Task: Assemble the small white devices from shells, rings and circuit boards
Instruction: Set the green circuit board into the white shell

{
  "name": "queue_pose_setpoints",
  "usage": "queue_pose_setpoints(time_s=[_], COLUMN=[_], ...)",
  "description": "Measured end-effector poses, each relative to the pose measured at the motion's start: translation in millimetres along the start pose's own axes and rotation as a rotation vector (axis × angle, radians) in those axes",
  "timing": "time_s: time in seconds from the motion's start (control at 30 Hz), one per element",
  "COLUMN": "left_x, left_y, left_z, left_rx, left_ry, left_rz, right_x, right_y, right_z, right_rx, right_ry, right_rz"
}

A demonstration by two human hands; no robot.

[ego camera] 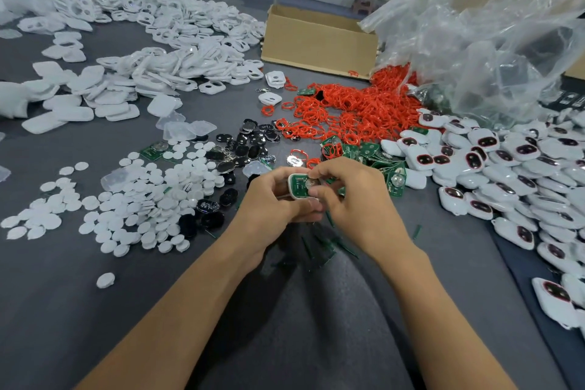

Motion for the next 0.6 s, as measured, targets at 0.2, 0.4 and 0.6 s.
queue_pose_setpoints(time_s=[0.2,0.4,0.6], left_x=[0.1,1.3,0.6], left_y=[0.2,1.2,2.9], left_z=[-0.1,0.6,0.7], left_rx=[-0.001,-0.007,-0.017], left_ry=[0.005,0.014,0.012], left_rz=[-0.014,-0.028,-0.026], right_x=[0.6,1.8,0.9], right_y=[0.7,-0.6,0.3], right_z=[0.3,1.6,1.5], right_rx=[-0.003,-0.004,-0.010], right_ry=[0.017,0.001,-0.001], right_rz=[0.004,0.013,-0.004])
Point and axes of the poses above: each hand's wrist, its own z-axis away from the middle knuckle, its own x-axis out of the palm, y = z × x, the point moved 2 cm from there along -z, towards the middle knuckle, and after that the axes turned 6 degrees about x, right-handed, at the moved point
